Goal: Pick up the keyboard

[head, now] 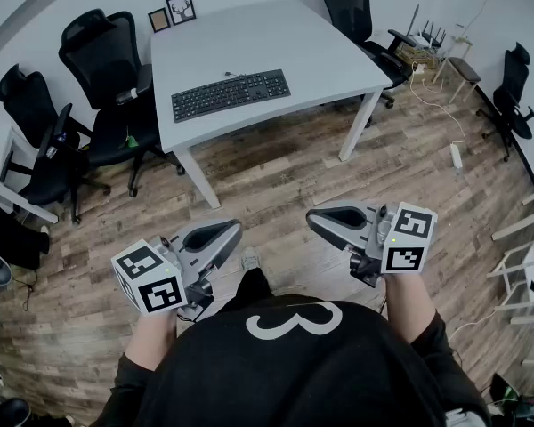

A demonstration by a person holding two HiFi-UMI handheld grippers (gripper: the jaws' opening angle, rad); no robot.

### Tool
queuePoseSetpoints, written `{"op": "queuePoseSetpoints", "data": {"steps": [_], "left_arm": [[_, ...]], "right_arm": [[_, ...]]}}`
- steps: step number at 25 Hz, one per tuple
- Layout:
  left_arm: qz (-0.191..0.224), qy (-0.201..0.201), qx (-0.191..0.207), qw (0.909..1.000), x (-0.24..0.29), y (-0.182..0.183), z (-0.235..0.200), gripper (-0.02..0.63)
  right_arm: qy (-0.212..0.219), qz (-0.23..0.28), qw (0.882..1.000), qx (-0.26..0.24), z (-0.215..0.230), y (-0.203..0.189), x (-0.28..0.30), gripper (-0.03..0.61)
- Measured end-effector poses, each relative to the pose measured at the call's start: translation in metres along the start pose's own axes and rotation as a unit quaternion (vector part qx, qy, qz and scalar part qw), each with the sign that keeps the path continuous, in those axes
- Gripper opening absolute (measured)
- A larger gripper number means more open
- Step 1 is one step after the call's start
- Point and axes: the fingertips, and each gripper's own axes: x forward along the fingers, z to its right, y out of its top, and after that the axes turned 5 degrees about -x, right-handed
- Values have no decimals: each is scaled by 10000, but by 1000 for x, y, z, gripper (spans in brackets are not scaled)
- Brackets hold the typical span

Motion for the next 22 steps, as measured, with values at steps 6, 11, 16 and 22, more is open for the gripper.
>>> {"op": "queuePoseSetpoints", "data": {"steps": [6, 11, 16, 22], "left_arm": [[-13, 1, -115, 9999, 4, -1, -6, 12], [-53, 45, -90, 9999, 4, -2, -5, 12], [-38, 86, -83, 9999, 6, -6, -9, 12], [40, 115, -211, 9997, 3, 12, -41, 12]], "right_arm": [[-7, 20, 10000, -2, 2, 0, 1, 8], [-47, 24, 10000, -14, 4, -3, -1, 8], [-96, 87, 9999, -39, 11, -9, -3, 8], [-119, 117, 9999, 38, 37, 4, 20, 8]]}}
